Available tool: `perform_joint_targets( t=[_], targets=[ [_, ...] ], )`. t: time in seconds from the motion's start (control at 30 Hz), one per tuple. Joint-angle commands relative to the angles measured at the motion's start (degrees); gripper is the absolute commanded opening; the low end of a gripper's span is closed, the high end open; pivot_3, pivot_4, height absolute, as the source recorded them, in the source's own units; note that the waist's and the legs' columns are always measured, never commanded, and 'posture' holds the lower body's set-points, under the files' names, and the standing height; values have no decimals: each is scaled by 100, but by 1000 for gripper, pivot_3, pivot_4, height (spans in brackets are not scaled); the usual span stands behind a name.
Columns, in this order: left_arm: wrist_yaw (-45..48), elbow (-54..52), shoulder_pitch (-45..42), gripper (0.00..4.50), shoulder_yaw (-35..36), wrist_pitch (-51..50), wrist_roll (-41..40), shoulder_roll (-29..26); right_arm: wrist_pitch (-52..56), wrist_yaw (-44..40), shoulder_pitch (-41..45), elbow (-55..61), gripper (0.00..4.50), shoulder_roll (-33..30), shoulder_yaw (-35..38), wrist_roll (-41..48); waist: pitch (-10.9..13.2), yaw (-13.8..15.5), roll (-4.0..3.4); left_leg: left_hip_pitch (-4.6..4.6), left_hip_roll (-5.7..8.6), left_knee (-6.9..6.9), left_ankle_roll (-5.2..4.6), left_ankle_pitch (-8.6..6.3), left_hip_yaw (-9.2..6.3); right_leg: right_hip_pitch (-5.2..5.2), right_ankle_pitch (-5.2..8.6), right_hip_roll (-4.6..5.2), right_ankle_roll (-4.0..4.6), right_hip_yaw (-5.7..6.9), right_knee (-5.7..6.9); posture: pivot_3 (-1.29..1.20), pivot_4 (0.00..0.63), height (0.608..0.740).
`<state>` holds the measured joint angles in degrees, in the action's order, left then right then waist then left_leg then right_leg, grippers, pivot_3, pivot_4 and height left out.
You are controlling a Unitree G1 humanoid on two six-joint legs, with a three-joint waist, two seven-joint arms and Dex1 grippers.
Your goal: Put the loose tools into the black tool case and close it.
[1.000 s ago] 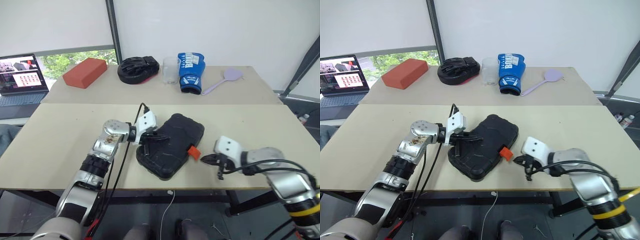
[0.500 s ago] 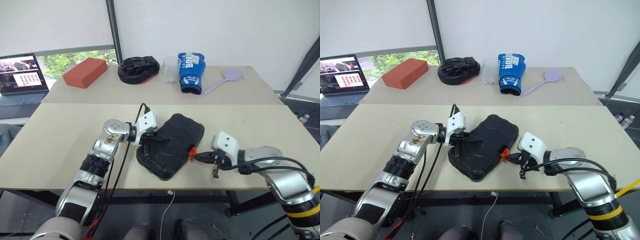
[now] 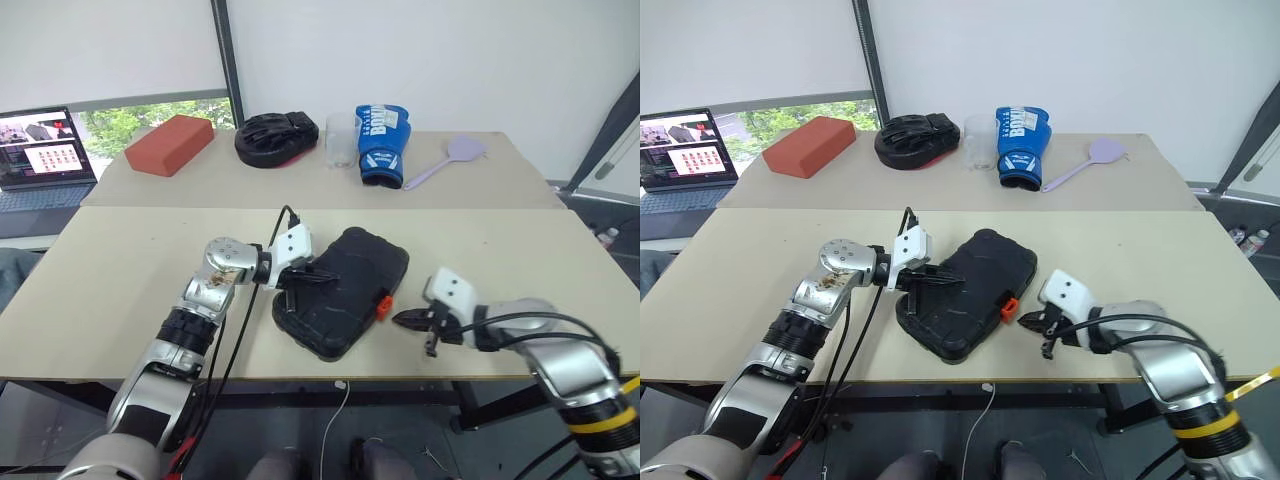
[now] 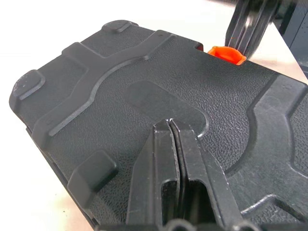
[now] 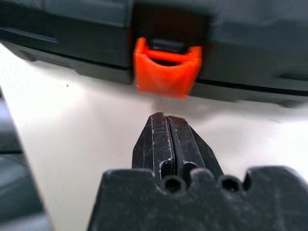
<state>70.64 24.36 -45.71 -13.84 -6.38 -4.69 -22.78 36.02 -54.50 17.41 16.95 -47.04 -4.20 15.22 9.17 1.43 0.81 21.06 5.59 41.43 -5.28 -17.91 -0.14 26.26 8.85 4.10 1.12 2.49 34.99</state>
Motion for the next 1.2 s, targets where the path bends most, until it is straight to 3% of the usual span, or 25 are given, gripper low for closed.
perform_joint_targets(
  t=[0.03,0.33,0.6,0.8,1.03,1.2],
  targets=[
    [18,127,135,88,-178,-15,160,-62,427,51,412,291,0,100,480,568,0,-22,0,-1,-1,-2,0,0,1,-1,0,0,0,-1,0,0,150,740],
    [-5,149,106,88,-207,12,172,-35,501,388,444,159,0,386,-266,217,-1,-1,0,0,-6,-13,-18,7,2,2,0,0,1,-1,-1,0,150,740],
    [-2,238,96,88,-198,58,174,-64,723,517,-59,394,0,111,443,514,-2,19,0,0,-5,-13,-16,6,3,1,0,0,0,-1,-5,0,150,740],
    [37,301,49,88,-304,187,220,25,429,670,-343,135,0,308,-38,171,-2,14,0,-2,-6,-16,-10,3,3,0,0,-1,0,-1,-4,0,150,740],
    [108,664,-21,88,-758,1254,786,-128,140,896,89,-273,0,770,-484,-202,-14,18,-4,-7,-5,-15,-10,3,5,-4,0,0,0,-2,-4,0,150,740],
    [97,906,-43,88,-1001,1886,1124,-208,512,851,478,204,0,964,-276,176,-39,13,-39,-21,-6,-20,-7,2,6,-14,0,0,-1,-4,-3,0,150,740]
  ],
)
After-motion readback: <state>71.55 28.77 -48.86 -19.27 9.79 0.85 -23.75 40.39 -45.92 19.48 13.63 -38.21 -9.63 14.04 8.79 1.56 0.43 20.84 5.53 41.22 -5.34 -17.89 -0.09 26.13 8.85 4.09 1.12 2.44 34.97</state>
